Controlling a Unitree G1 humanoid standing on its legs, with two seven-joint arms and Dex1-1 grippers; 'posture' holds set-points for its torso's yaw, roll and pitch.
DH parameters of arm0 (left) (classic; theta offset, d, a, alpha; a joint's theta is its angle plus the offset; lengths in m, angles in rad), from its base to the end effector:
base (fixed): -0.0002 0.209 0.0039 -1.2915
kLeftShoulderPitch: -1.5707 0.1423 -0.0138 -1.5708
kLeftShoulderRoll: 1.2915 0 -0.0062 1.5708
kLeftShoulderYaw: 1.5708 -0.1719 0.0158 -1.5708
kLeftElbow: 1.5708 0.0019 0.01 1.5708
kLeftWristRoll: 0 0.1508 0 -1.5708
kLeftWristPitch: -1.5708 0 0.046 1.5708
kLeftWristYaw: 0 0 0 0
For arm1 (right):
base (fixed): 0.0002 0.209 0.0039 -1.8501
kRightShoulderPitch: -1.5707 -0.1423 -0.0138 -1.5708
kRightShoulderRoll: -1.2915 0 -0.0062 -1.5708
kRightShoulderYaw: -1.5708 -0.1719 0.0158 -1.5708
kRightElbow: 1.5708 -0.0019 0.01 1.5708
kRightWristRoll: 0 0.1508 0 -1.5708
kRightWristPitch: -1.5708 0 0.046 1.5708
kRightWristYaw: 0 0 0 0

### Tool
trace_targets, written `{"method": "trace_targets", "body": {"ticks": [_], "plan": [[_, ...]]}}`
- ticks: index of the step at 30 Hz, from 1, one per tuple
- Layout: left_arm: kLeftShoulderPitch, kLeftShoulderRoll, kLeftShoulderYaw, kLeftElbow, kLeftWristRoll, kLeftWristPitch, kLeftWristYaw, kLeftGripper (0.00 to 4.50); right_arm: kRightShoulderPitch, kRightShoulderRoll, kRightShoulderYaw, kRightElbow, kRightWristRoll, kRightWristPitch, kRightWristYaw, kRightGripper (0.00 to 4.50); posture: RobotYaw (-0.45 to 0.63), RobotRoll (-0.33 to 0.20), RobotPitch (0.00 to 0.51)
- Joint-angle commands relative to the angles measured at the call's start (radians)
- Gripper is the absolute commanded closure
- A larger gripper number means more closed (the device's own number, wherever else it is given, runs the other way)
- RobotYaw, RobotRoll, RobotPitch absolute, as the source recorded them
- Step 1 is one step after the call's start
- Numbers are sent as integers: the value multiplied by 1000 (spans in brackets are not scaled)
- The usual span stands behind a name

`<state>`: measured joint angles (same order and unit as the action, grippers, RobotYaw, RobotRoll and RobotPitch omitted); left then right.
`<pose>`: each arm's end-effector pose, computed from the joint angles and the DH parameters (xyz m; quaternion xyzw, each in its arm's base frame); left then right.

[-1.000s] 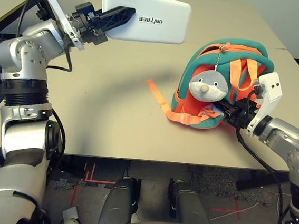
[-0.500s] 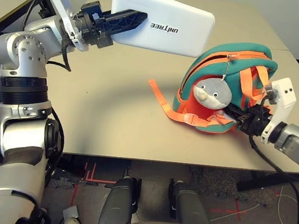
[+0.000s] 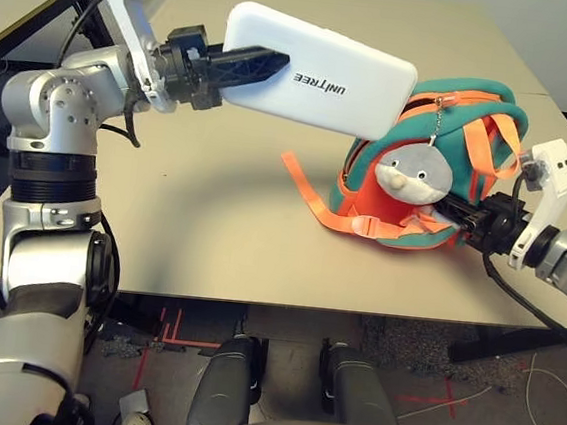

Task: Put the pencil case into the backpack and zip it.

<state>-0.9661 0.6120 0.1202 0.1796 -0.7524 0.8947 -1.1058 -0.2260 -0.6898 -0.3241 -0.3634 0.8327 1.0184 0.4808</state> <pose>0.3065 0.2123 0.2893 -0.0716 -0.0129 -0.6138 0.7861 0.2188 -0.2515 0.1949 0.0572 0.1503 0.2928 0.9426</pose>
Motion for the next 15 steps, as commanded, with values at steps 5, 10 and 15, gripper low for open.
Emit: {"method": "trace_targets", "body": {"ticks": [5, 10, 15], "plan": [[13, 4, -93, -24, 84, -71, -34, 3245, -18, 0, -47, 21, 68, 38, -2, 4261, -211, 0, 109], [7, -17, -135, -33, 119, -100, -32, 3245, -19, 3, -49, 13, 115, 46, 9, 4261, -211, 0, 109], [8, -55, -161, -37, 143, -127, -22, 3245, -20, 14, -46, 6, 149, 44, 13, 4261, -211, 0, 107]]}}
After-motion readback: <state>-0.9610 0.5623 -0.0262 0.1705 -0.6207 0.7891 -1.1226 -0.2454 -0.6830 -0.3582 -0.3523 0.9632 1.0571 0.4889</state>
